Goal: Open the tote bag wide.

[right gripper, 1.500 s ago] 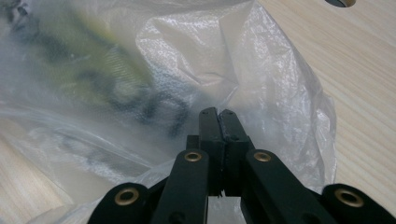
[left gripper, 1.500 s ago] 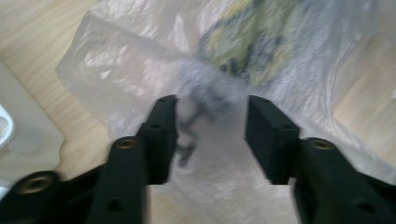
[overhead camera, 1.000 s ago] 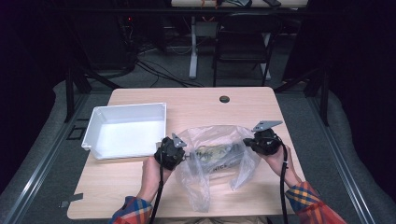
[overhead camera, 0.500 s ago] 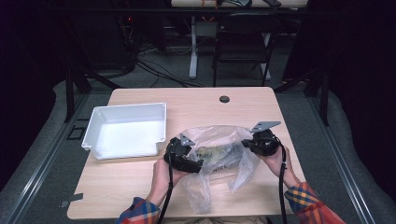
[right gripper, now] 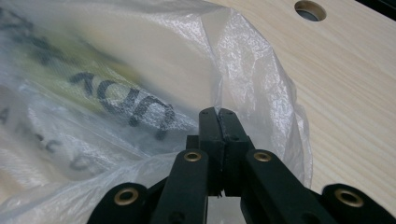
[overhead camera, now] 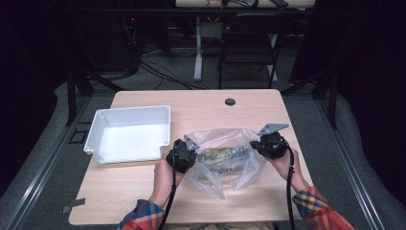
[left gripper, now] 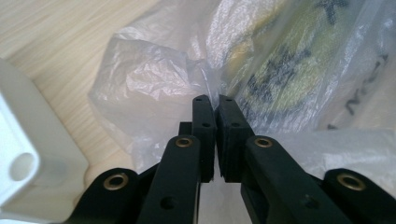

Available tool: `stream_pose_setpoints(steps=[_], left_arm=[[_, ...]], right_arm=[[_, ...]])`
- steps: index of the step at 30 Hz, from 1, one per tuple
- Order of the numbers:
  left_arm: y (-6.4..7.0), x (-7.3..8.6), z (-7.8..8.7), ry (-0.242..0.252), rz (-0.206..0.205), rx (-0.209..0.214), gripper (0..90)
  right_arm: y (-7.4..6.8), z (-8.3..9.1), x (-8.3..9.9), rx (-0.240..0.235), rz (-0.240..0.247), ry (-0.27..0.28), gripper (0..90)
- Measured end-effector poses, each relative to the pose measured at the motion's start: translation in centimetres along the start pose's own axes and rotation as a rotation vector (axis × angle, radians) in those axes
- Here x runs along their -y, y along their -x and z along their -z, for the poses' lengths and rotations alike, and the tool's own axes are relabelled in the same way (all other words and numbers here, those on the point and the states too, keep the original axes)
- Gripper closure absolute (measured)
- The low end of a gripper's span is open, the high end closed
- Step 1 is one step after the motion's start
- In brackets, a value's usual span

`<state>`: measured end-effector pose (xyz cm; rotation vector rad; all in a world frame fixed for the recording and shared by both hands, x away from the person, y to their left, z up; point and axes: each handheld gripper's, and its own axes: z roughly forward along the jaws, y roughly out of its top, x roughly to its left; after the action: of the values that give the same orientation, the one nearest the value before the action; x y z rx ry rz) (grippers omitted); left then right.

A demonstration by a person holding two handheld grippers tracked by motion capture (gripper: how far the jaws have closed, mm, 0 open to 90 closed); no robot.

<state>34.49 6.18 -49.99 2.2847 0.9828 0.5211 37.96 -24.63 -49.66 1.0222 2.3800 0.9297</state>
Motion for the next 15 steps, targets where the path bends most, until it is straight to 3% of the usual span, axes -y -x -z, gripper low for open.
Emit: stream_pose_setpoints(steps=[9, 15], left_arm=[[-1.8, -0.3, -1.3, -0.007, 0.023, -0.018, 89.6], [-2.4, 0.1, -3.7, -0.046, 0.046, -0.003, 89.6]], right_arm=[[-0.2, -2.1, -0.4, 0.084, 0.081, -0.037, 88.4], [0.7, -3.4, 0.0, 0.093, 0.073, -0.068, 86.9]])
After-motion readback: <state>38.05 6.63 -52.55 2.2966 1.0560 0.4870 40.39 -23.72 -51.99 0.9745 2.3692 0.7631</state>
